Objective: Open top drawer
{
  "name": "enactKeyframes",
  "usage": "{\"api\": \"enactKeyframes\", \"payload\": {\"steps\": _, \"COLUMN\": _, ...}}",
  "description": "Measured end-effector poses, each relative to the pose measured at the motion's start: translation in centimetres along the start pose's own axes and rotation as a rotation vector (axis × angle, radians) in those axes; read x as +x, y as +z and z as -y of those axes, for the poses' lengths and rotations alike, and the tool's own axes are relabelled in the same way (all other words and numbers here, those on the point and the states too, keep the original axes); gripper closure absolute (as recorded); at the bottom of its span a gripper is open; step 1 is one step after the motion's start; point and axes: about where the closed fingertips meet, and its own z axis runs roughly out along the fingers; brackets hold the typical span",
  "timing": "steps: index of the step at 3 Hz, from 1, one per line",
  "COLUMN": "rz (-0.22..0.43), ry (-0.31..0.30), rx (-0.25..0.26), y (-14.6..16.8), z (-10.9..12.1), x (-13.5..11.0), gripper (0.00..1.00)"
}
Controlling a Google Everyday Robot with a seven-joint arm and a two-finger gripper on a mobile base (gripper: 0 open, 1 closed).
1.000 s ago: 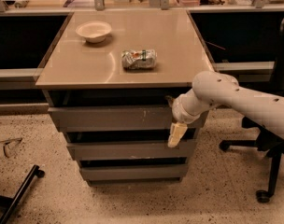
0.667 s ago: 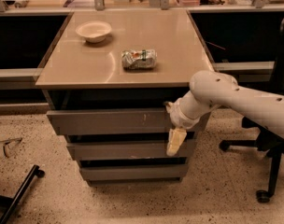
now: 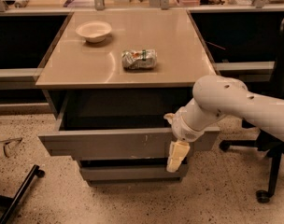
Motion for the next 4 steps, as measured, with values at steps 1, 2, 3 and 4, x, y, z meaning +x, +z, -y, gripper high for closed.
{"api": "enactKeyframes", "payload": {"steps": 1, "rz": 0.000, "ry": 0.000, "rx": 0.000, "y": 0.0, "z": 0.0, "x": 0.0, "gripper": 0.00}}
{"api": "enactKeyframes", "payload": {"steps": 2, "rz": 0.000, "ry": 0.002, "rx": -0.008, "y": 0.2, "z": -0.1, "x": 0.0, "gripper": 0.00}}
{"api": "enactKeyframes", "payload": {"steps": 3, "rz": -0.003, "ry": 0.018, "rx": -0.048, "y": 1.2, "z": -1.7, "x": 0.4, "gripper": 0.00}}
{"api": "enactKeyframes", "payload": {"steps": 4, "rz": -0.014, "ry": 0.041, "rx": -0.076, "y": 1.4, "z": -4.1, "x": 0.6, "gripper": 0.00}}
